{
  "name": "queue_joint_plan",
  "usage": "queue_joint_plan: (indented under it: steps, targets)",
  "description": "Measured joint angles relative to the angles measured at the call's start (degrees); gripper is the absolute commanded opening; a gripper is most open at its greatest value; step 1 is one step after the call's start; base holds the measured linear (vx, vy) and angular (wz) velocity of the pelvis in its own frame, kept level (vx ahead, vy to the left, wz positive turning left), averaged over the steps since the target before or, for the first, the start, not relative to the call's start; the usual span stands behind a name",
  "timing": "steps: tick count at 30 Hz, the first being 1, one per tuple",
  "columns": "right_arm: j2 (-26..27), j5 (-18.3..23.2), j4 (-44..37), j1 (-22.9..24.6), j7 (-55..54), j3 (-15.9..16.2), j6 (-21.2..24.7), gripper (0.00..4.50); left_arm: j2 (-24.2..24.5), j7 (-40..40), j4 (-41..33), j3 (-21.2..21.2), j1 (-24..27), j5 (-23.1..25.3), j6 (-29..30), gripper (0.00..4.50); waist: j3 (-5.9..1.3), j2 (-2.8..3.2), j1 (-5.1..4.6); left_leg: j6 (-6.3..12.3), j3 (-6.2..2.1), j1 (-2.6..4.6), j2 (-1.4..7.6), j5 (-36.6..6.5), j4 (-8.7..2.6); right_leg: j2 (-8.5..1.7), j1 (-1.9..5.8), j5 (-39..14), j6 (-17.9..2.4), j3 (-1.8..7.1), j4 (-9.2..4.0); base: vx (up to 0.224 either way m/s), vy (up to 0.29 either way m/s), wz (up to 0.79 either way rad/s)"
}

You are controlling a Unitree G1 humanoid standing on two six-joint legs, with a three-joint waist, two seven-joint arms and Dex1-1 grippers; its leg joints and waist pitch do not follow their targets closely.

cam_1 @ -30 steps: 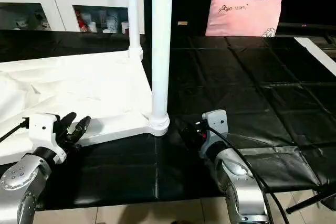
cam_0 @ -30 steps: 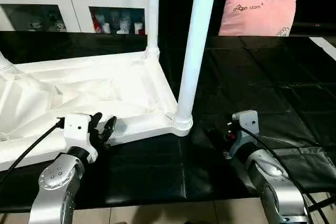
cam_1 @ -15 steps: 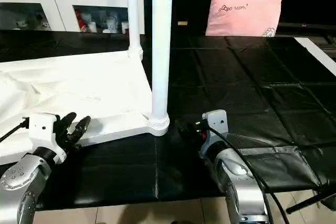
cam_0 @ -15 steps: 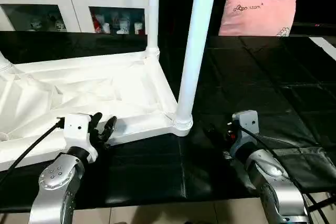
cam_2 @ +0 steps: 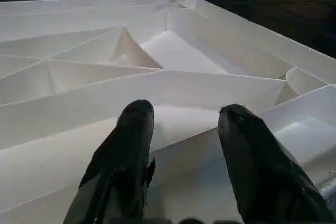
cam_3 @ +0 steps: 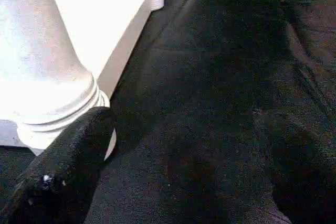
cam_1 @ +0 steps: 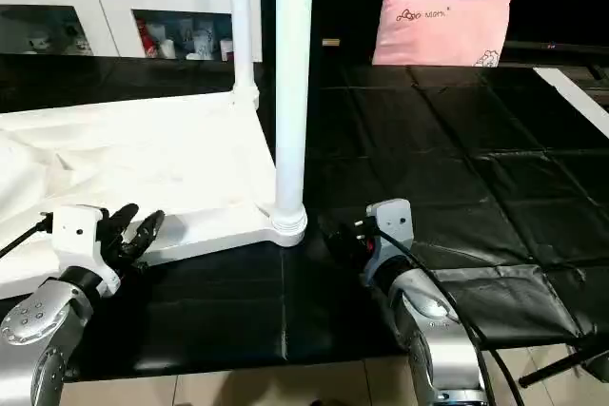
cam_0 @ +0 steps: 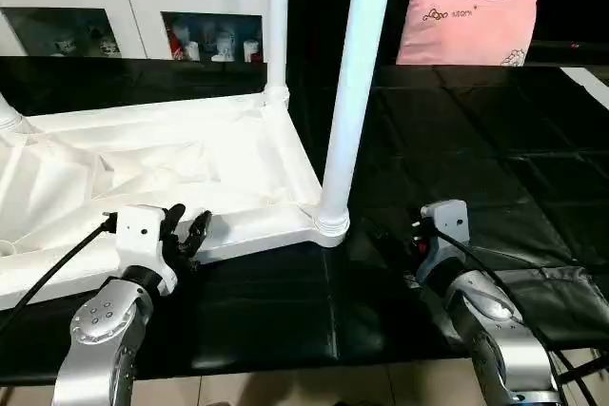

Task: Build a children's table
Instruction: Rotate leg to tighten

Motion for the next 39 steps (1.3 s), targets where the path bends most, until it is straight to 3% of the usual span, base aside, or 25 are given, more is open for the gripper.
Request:
queue_joint_plan:
  steps: [39]
  targets:
    - [0.0,0.0,0.0,0.0,0.0,0.0,0.0,4.5,0.0,0.01,0.0,0.0,0.0,0.0,0.0,2.26,0.0,0.0,0.01,0.0,0.0,0.0,0.0,0.0,0.0,0.0,0.0,0.0,0.0,0.0,0.0,0.0,0.0,0.0]
